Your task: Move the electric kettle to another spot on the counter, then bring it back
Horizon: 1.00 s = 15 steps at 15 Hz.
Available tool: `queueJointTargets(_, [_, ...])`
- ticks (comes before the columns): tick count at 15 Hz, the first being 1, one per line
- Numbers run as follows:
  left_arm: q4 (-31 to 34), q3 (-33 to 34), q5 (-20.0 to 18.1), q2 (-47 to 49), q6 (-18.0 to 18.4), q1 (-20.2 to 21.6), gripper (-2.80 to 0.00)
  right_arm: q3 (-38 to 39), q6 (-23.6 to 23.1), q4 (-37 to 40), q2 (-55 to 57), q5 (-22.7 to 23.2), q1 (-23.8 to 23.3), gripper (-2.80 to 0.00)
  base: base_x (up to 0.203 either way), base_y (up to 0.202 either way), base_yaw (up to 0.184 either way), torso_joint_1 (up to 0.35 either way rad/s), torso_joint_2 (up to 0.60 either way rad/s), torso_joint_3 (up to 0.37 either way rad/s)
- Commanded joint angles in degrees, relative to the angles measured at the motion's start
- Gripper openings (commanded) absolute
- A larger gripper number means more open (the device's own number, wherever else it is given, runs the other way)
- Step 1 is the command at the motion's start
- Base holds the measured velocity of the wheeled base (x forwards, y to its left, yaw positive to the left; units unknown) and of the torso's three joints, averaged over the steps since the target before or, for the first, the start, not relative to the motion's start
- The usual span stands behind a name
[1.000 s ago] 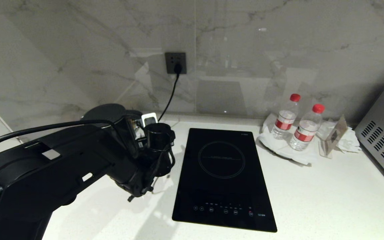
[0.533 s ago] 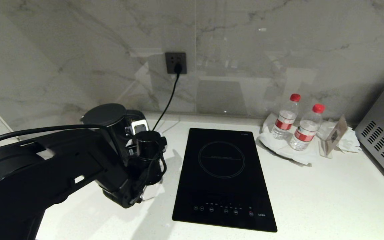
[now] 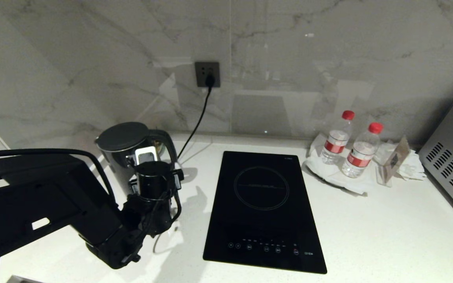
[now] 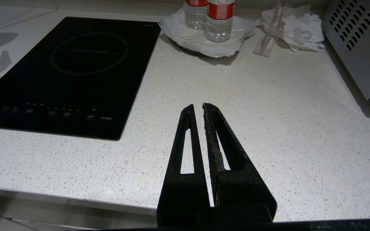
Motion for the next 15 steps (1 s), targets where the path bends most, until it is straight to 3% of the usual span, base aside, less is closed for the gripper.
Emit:
queueJointTargets(1, [-0.4, 1.9, 0.2, -3.1, -0.1, 0.0, 0.0, 0.0, -0.1, 0.0, 0.0, 0.0, 0.0, -2.8, 0.0, 0.0, 0.0, 0.0, 0.0, 0.0])
queueJointTargets(10, [-0.4, 3.2, 0.0, -3.7, -0.1, -0.1, 0.0, 0.0, -0.1, 0.0, 0.0, 0.0, 0.0, -2.8, 0.0, 0.0, 0.0, 0.0, 0.0, 0.0])
queueJointTargets(12, [-0.4, 5.5, -1.7, -3.8, -0.1, -0.2, 0.0, 0.0, -0.1, 0.0, 0.0, 0.0, 0.0, -2.8, 0.0, 0.0, 0.0, 0.0, 0.0, 0.0])
queueJointTargets(15, [-0.5, 7.2, -2.9, -2.6, -0.2, -3.4, 0.0, 0.0, -0.1, 0.0, 0.0, 0.0, 0.0, -2.8, 0.0, 0.0, 0.0, 0.0, 0.0, 0.0])
